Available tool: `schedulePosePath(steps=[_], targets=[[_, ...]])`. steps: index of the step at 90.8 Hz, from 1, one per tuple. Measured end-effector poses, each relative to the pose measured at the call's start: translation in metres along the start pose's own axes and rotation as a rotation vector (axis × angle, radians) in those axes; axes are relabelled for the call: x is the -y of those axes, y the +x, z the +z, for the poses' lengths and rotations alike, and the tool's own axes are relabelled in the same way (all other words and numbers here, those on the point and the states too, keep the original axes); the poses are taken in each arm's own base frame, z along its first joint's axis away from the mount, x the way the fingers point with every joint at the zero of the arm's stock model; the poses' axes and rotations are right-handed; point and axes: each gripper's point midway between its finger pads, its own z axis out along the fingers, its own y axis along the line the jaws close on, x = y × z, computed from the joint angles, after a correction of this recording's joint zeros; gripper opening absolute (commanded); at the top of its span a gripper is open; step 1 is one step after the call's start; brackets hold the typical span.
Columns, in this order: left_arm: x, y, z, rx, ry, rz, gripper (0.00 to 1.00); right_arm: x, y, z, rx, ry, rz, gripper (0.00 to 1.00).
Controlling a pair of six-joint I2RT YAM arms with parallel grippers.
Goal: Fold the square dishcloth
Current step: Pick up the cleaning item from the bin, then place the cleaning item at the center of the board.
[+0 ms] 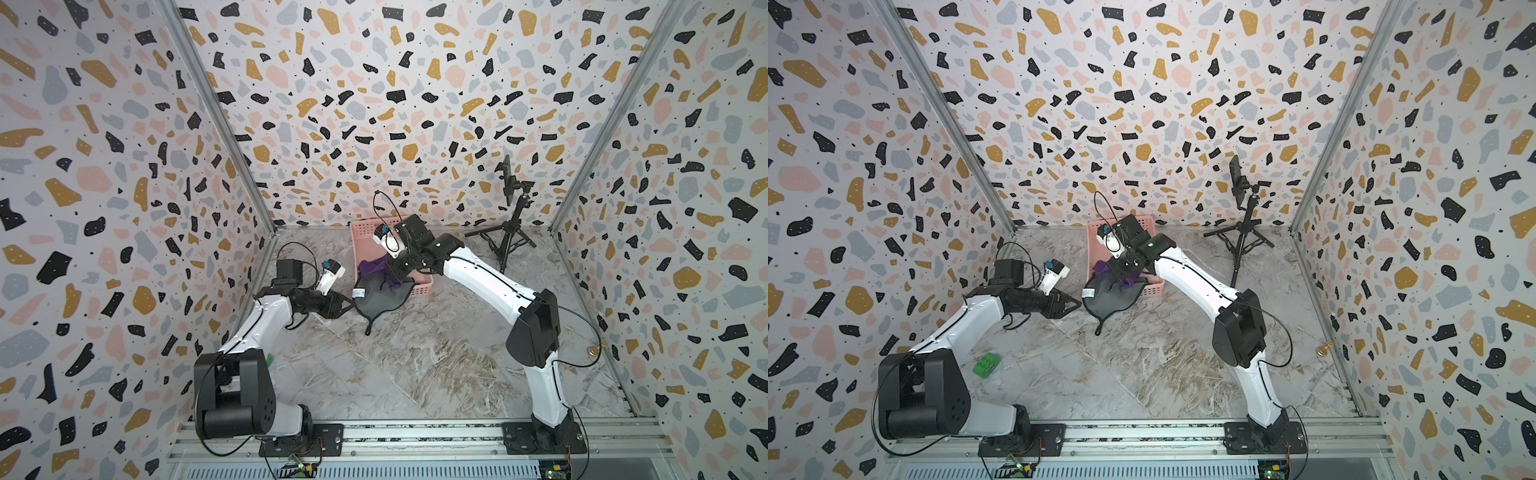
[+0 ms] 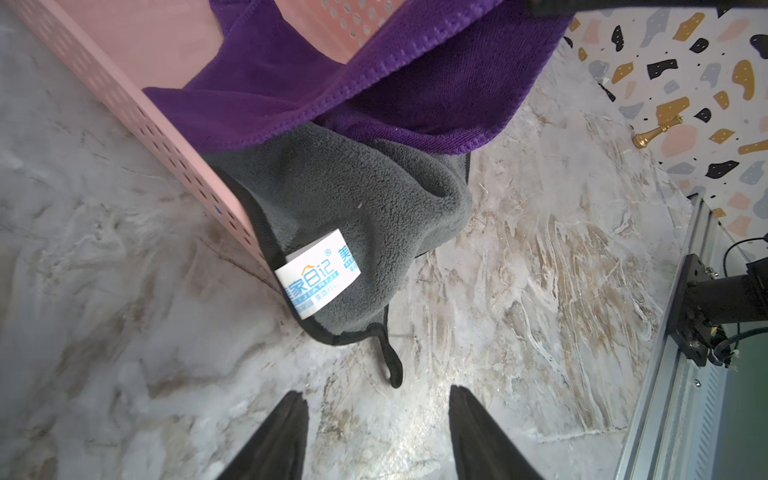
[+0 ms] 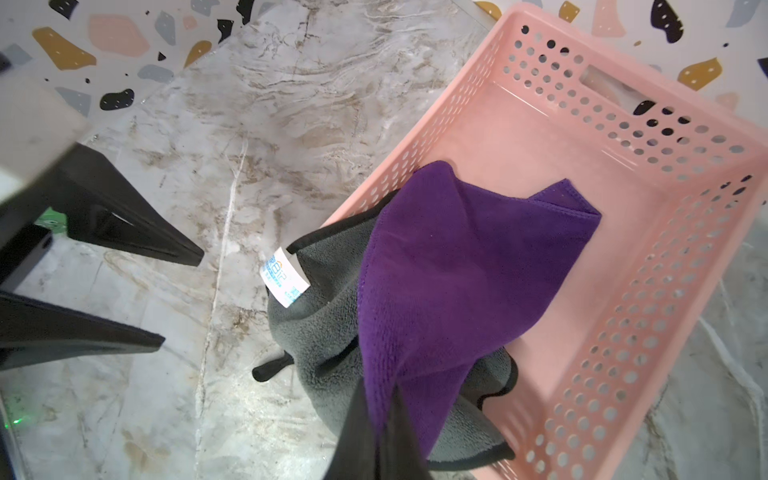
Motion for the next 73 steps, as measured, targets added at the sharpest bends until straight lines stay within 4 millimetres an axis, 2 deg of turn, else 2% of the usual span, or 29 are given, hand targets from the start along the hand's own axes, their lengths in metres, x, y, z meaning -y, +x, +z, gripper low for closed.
schedulePosePath(steps=[15, 23, 29, 34, 44, 51, 57, 60, 65, 73], targets=[[0.002, -0.006, 0.006, -0.026, -0.033, 0.012, 0.61, 0.013, -0.008, -0.008, 0.016, 0.076, -0.003, 0.00], [0.002, -0.019, 0.011, -0.023, -0.047, 0.023, 0.62, 0.020, -0.026, -0.026, 0.064, 0.125, -0.010, 0.00], [0.000, -0.029, 0.016, -0.025, -0.061, 0.038, 0.62, 0.023, -0.044, -0.055, 0.123, 0.165, -0.018, 0.00], [0.001, -0.035, 0.018, -0.030, -0.071, 0.053, 0.63, 0.024, -0.062, -0.088, 0.191, 0.196, -0.026, 0.00], [0.008, -0.043, 0.020, -0.035, -0.082, 0.093, 0.63, 0.020, -0.094, -0.177, 0.357, 0.251, -0.031, 0.00], [0.018, -0.044, 0.022, -0.043, -0.070, 0.120, 0.64, 0.013, -0.105, -0.236, 0.458, 0.268, -0.029, 0.00], [0.029, -0.044, 0.021, -0.044, -0.045, 0.136, 0.65, 0.006, -0.105, -0.277, 0.521, 0.268, -0.023, 0.00], [0.036, -0.045, 0.019, -0.042, -0.028, 0.144, 0.65, 0.002, -0.103, -0.292, 0.543, 0.265, -0.022, 0.00], [0.048, -0.046, 0.015, -0.034, 0.002, 0.163, 0.67, -0.004, -0.095, -0.307, 0.553, 0.256, -0.019, 0.00], [0.075, -0.047, 0.004, -0.017, 0.074, 0.211, 0.70, -0.016, -0.083, -0.309, 0.529, 0.224, -0.019, 0.00]])
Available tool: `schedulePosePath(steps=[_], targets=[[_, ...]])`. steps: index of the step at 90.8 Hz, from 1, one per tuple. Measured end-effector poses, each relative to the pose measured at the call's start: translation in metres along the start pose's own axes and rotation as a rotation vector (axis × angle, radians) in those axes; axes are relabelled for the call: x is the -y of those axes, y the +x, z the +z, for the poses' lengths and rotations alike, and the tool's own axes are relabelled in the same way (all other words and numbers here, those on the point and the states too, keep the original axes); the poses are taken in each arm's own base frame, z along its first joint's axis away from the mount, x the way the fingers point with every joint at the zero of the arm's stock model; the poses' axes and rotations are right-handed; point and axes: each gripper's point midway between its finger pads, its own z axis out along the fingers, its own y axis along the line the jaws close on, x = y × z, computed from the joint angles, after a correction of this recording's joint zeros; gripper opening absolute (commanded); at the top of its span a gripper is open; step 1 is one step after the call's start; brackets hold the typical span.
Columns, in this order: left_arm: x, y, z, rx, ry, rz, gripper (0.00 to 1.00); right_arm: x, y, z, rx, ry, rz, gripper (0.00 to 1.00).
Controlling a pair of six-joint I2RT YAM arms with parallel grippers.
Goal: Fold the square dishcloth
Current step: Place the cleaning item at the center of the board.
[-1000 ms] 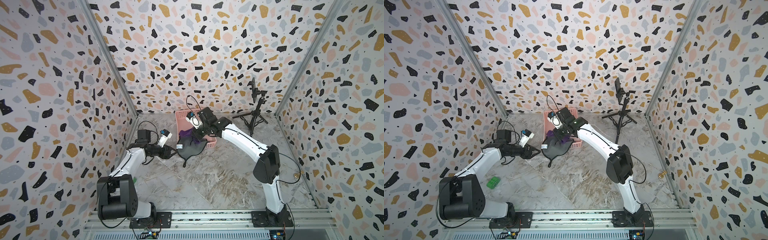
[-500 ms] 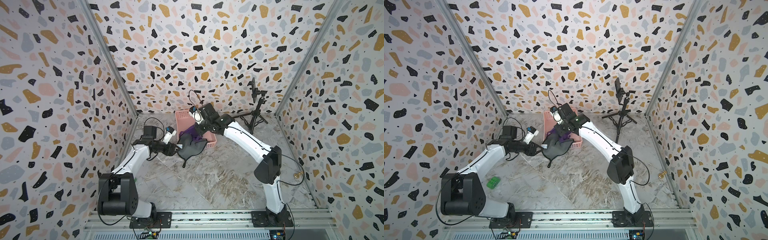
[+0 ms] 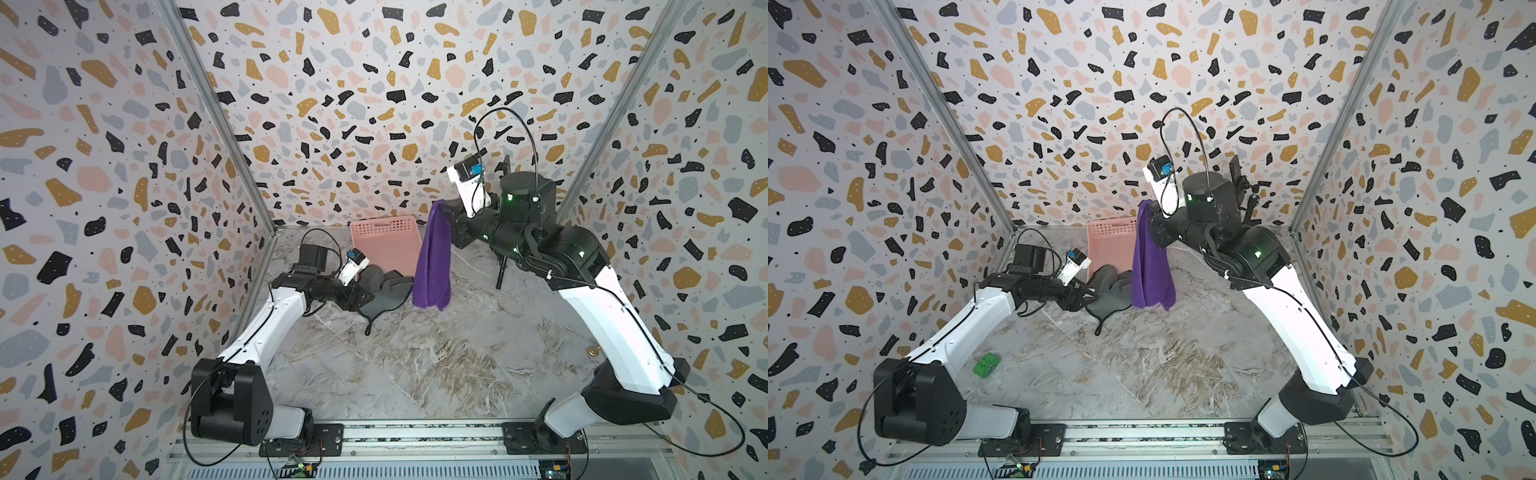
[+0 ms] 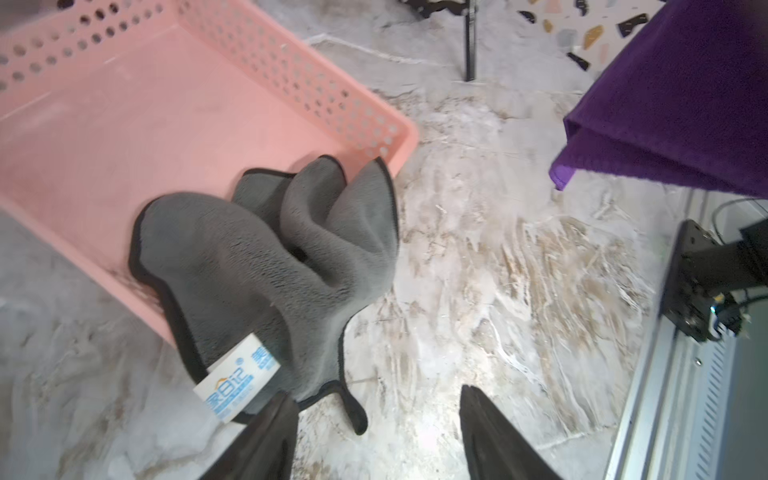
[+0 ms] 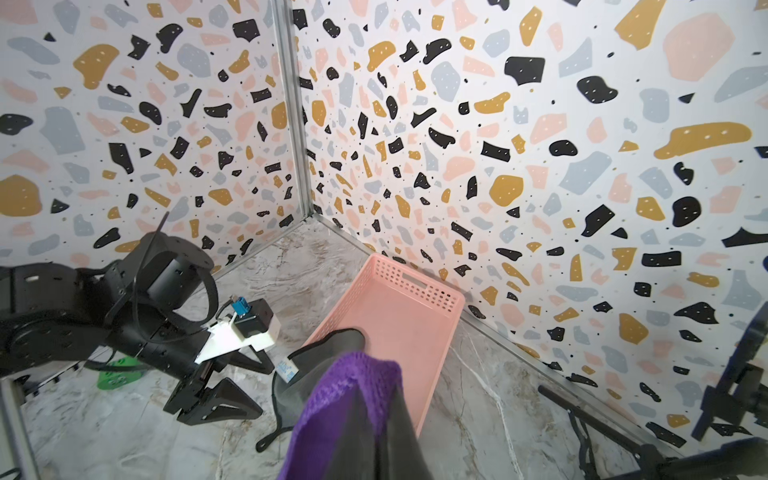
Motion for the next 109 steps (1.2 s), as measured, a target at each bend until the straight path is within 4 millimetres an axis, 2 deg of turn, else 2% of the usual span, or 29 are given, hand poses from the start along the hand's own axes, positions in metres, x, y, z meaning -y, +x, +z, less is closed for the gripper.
schedulePosePath(steps=[8, 14, 25, 32, 41, 48, 54, 63, 73, 79, 90, 109], targets=[[0.036, -0.005, -0.012, 0.029, 0.099, 0.068, 0.75, -0.015, 0.020, 0.006, -0.063, -0.040, 0.011, 0.00], [0.067, -0.006, -0.024, 0.061, 0.181, 0.127, 0.80, -0.027, 0.042, 0.015, -0.128, -0.070, 0.015, 0.00], [0.116, -0.002, -0.045, 0.117, 0.299, 0.204, 0.83, -0.048, 0.078, 0.024, -0.234, -0.106, 0.021, 0.00], [0.137, 0.002, -0.054, 0.142, 0.354, 0.232, 0.83, -0.062, 0.096, 0.025, -0.283, -0.121, 0.017, 0.00], [0.154, 0.003, -0.062, 0.171, 0.400, 0.251, 0.83, -0.076, 0.109, 0.023, -0.316, -0.129, 0.012, 0.00], [0.160, 0.004, -0.064, 0.185, 0.411, 0.258, 0.78, -0.085, 0.112, 0.022, -0.323, -0.140, 0.019, 0.00], [0.159, 0.007, -0.062, 0.188, 0.399, 0.256, 0.71, -0.089, 0.112, 0.021, -0.323, -0.143, 0.029, 0.00], [0.147, 0.011, -0.052, 0.173, 0.343, 0.245, 0.60, -0.089, 0.112, 0.021, -0.324, -0.140, 0.045, 0.00], [0.129, 0.015, -0.040, 0.152, 0.264, 0.249, 0.52, -0.090, 0.113, 0.021, -0.324, -0.142, 0.063, 0.00], [0.121, 0.019, -0.032, 0.134, 0.241, 0.231, 0.53, -0.092, 0.115, 0.019, -0.327, -0.153, 0.072, 0.00], [0.116, 0.024, -0.019, 0.095, 0.259, 0.190, 0.64, -0.096, 0.116, 0.014, -0.332, -0.177, 0.088, 0.00], [0.134, 0.020, -0.021, 0.113, 0.338, 0.175, 0.77, -0.099, 0.115, 0.014, -0.327, -0.197, 0.105, 0.00]])
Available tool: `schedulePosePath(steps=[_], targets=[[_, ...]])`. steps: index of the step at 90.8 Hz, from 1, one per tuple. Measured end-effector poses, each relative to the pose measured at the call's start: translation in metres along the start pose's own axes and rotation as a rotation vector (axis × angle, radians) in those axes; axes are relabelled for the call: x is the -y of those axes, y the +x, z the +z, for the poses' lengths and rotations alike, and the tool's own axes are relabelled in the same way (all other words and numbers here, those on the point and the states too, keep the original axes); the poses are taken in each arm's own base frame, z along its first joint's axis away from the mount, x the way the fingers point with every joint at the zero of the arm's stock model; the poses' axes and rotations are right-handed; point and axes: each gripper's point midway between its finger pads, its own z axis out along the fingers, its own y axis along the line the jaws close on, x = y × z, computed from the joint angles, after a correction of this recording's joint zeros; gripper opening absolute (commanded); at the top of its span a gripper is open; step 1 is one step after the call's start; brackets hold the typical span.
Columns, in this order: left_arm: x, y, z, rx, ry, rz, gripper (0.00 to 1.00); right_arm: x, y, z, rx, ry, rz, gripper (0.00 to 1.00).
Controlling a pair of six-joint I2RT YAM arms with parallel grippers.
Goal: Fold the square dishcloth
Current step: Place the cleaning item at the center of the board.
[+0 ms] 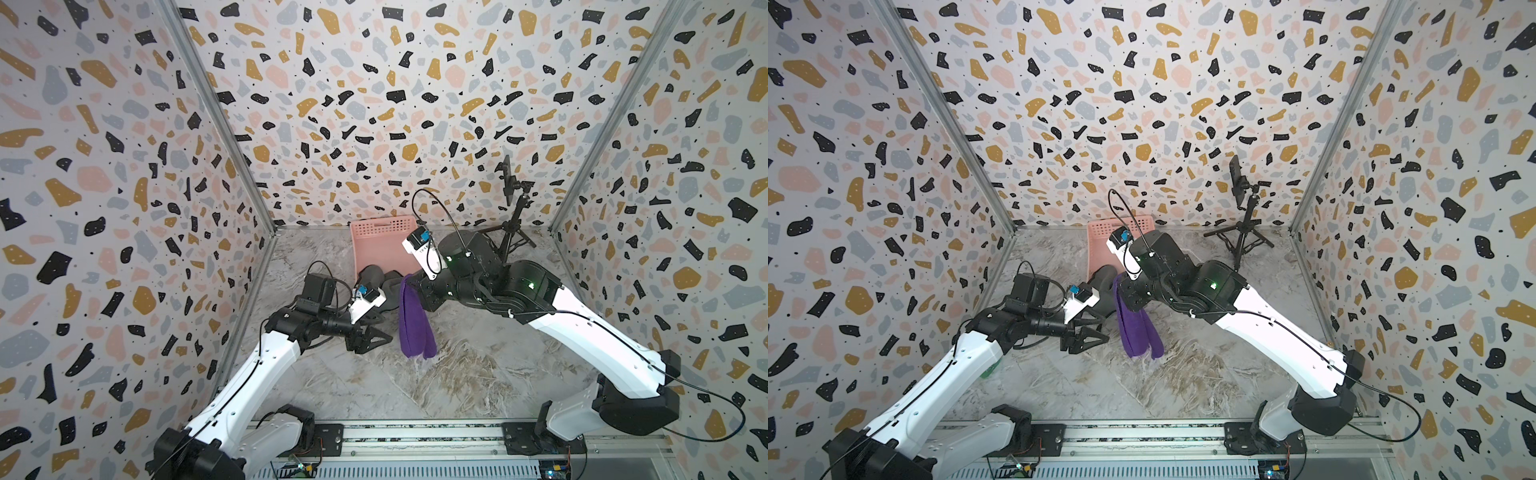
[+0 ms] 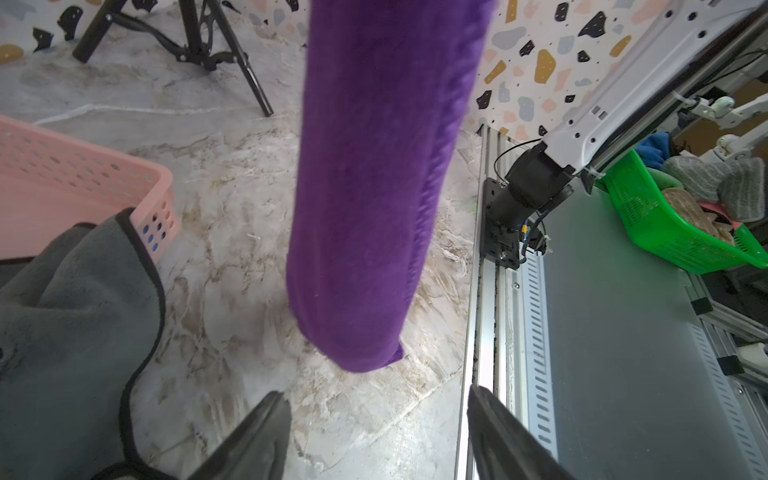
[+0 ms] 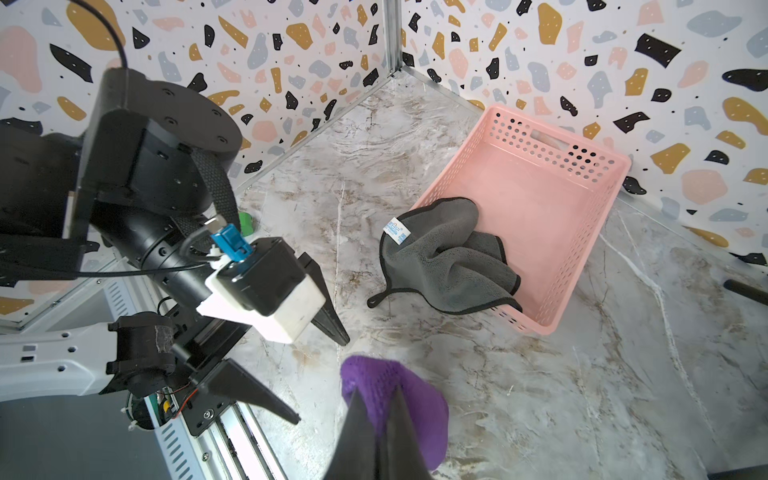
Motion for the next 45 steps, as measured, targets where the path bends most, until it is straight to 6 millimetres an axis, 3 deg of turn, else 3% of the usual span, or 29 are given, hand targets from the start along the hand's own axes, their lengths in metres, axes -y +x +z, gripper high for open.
schedulePosePath(steps=[12, 21, 33, 45], targets=[[0.016, -0.007, 0.002, 0.018, 0.049, 0.030, 0.78, -0.001, 0.001, 0.001, -0.003, -0.006, 0.007, 0.00], [0.019, -0.010, 0.006, 0.020, 0.056, 0.047, 0.62, -0.002, 0.001, 0.001, -0.004, -0.012, 0.008, 0.00], [0.004, -0.009, 0.014, 0.005, 0.021, 0.047, 0.42, -0.004, 0.002, 0.001, -0.006, -0.021, 0.007, 0.00], [-0.017, -0.006, 0.022, -0.013, -0.037, 0.037, 0.42, -0.005, 0.003, 0.001, -0.011, -0.027, 0.006, 0.00]])
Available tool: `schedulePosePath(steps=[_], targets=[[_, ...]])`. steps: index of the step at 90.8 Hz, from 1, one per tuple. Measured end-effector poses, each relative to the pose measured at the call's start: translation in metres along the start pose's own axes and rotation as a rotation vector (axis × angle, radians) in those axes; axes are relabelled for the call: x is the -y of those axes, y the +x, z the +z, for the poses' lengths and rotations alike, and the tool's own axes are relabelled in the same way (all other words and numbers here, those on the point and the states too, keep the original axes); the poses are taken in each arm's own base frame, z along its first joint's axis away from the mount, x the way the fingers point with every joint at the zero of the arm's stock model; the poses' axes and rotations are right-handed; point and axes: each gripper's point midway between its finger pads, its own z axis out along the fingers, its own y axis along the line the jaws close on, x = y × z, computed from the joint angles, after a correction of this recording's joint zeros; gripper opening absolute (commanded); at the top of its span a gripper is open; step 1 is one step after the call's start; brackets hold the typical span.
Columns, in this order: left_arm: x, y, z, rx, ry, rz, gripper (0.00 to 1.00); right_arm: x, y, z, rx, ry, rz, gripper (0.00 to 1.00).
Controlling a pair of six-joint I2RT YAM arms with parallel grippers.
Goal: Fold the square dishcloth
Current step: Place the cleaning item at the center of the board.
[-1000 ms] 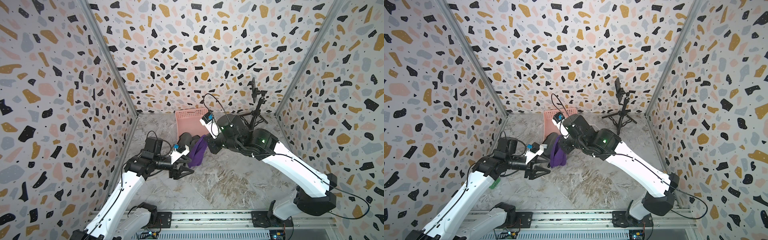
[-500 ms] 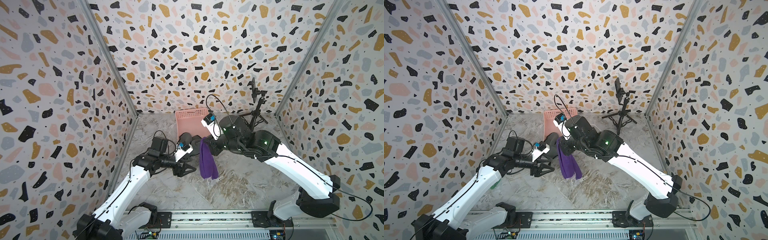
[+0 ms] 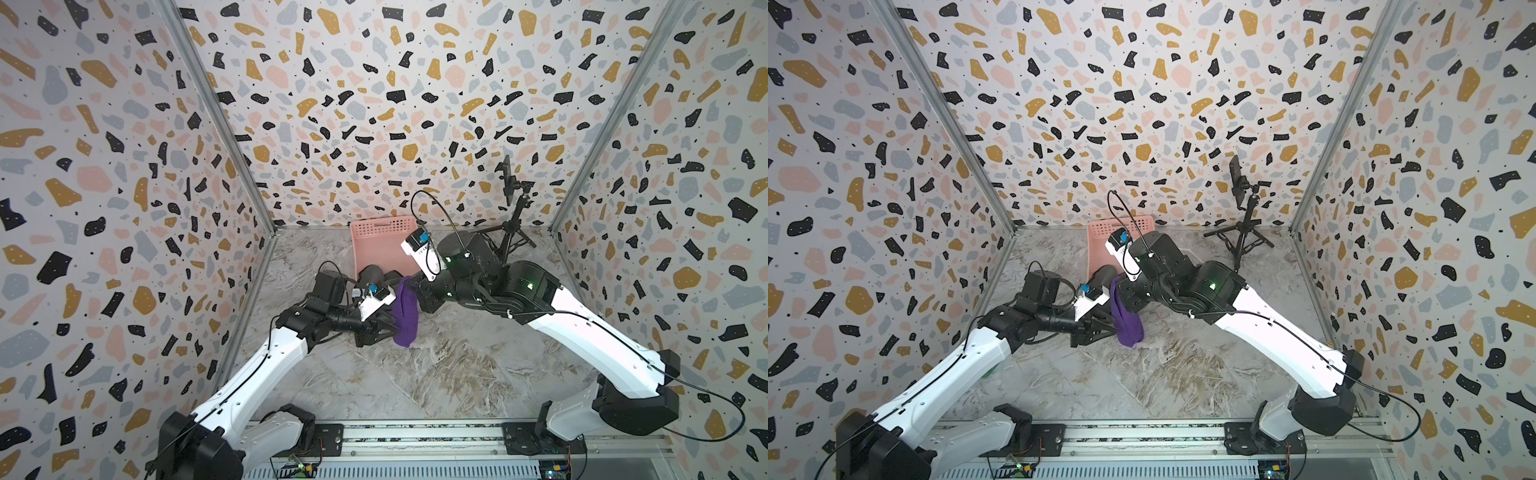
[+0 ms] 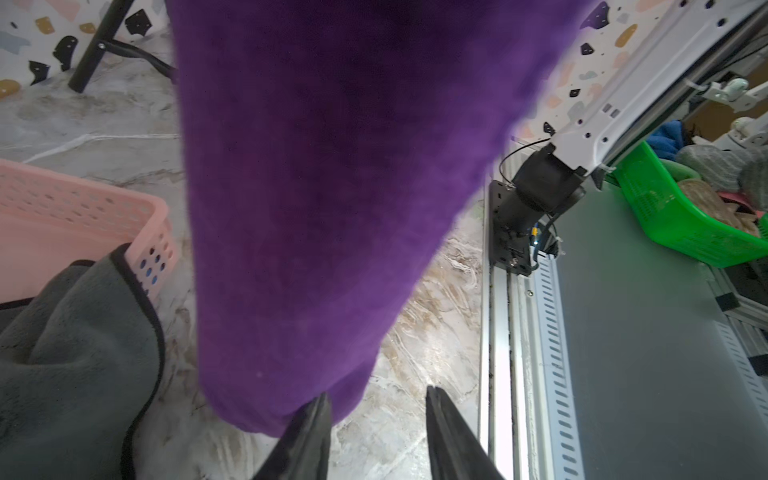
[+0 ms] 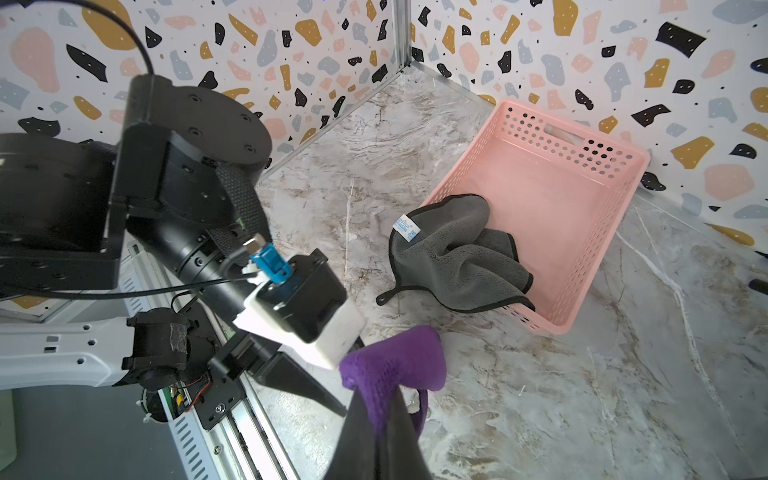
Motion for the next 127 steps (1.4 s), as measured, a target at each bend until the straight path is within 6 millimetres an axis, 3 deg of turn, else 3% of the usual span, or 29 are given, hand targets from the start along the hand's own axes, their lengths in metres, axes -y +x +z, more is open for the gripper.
schedulePosePath(steps=[14, 29, 38, 47, 56, 95, 110, 127], targets=[[-0.015, 0.003, 0.007, -0.015, -0.040, -0.022, 0.58, -0.001, 0.004, 0.002, -0.012, -0.005, -0.002, 0.00], [-0.008, 0.005, 0.013, -0.028, -0.007, -0.019, 0.68, 0.001, 0.009, 0.003, -0.021, 0.001, -0.002, 0.00], [0.002, 0.008, 0.016, -0.035, 0.024, 0.012, 0.45, 0.001, 0.008, 0.000, -0.013, 0.003, -0.002, 0.00], [0.010, 0.014, 0.018, -0.056, 0.046, 0.030, 0.14, 0.002, 0.006, -0.003, -0.005, 0.009, -0.003, 0.00], [0.013, 0.018, 0.016, -0.074, 0.041, 0.056, 0.00, 0.006, 0.008, -0.007, 0.000, 0.024, -0.008, 0.00], [0.031, 0.032, -0.016, -0.119, -0.066, 0.221, 0.01, 0.022, 0.033, -0.036, -0.008, 0.099, -0.034, 0.00], [0.061, 0.026, -0.045, -0.126, -0.063, 0.328, 0.00, 0.033, 0.060, -0.050, -0.052, 0.140, -0.039, 0.00], [0.095, 0.013, -0.069, -0.087, -0.020, 0.409, 0.00, 0.019, 0.072, -0.078, -0.038, 0.053, -0.021, 0.00]])
